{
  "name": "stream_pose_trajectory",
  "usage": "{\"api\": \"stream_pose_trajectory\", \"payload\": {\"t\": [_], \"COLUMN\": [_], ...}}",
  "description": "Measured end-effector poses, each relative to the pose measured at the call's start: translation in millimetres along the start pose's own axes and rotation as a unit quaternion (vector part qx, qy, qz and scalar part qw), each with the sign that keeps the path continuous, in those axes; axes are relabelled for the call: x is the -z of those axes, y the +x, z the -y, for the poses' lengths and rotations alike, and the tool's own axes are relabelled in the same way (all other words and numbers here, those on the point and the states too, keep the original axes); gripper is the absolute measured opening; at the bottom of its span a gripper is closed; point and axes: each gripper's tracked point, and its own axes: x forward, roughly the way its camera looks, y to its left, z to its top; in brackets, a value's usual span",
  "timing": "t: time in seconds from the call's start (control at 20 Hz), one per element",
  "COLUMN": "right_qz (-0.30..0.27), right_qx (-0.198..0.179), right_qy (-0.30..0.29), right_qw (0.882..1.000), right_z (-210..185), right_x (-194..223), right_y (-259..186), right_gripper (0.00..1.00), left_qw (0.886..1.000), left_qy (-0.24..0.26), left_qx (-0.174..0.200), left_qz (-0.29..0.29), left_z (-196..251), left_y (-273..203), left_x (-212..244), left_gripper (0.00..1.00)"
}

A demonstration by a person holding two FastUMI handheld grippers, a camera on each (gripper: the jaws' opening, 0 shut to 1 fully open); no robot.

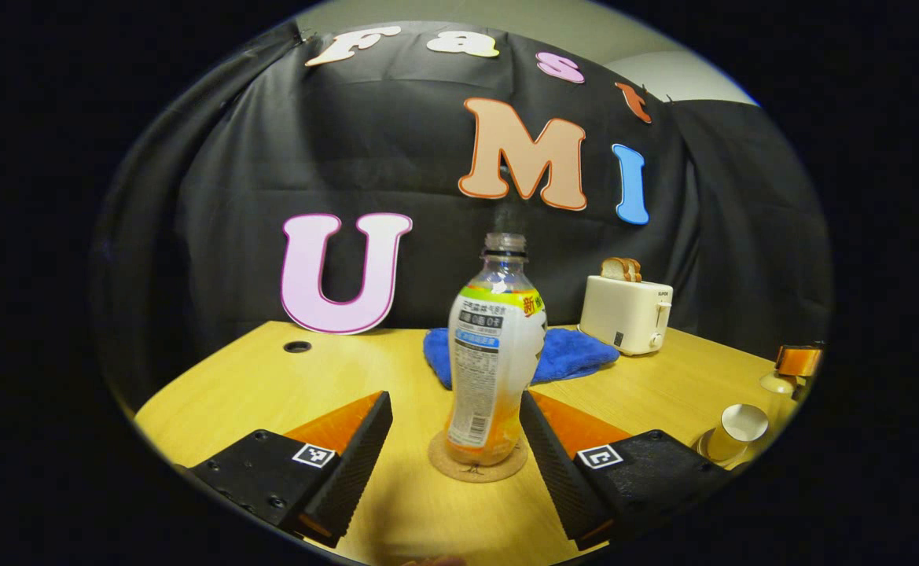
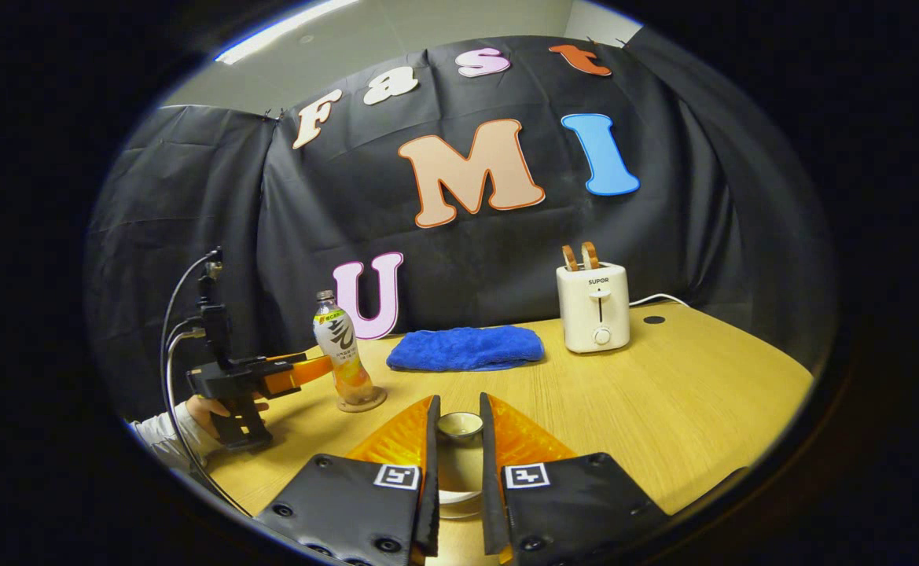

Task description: Open the teacup lid with one hand, grasp the water bottle and pour water into the teacup with the other hand; after pouring, place the water bottle on the coaster and then close the teacup lid.

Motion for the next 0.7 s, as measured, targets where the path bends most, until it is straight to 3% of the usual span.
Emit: {"api": "stream_pose_trajectory", "payload": {"t": [0.2, 0.25, 0.4, 0.45, 0.7], "right_qz": [-0.005, -0.006, -0.006, -0.007, -0.016], "right_qx": [-0.006, -0.006, -0.011, -0.014, -0.024], "right_qy": [0.005, 0.005, 0.004, 0.001, -0.023], "right_qw": [1.0, 1.0, 1.0, 1.0, 0.999], "right_z": [-4, -4, -9, -11, -19], "right_x": [12, 15, 18, 19, 30], "right_y": [9, 11, 15, 16, 20], "right_gripper": [0.28, 0.22, 0.28, 0.25, 0.25], "left_qw": [0.999, 0.999, 0.997, 0.996, 0.995], "left_qy": [0.028, 0.036, 0.058, 0.064, 0.059], "left_qx": [-0.006, -0.007, -0.012, -0.017, -0.026], "left_qz": [0.028, 0.035, 0.048, 0.055, 0.071], "left_z": [-3, -3, -4, -6, -7], "left_y": [-38, -47, -70, -80, -98], "left_x": [-20, -25, -36, -40, -45], "left_gripper": [0.95, 0.95, 0.95, 0.95, 0.97]}}
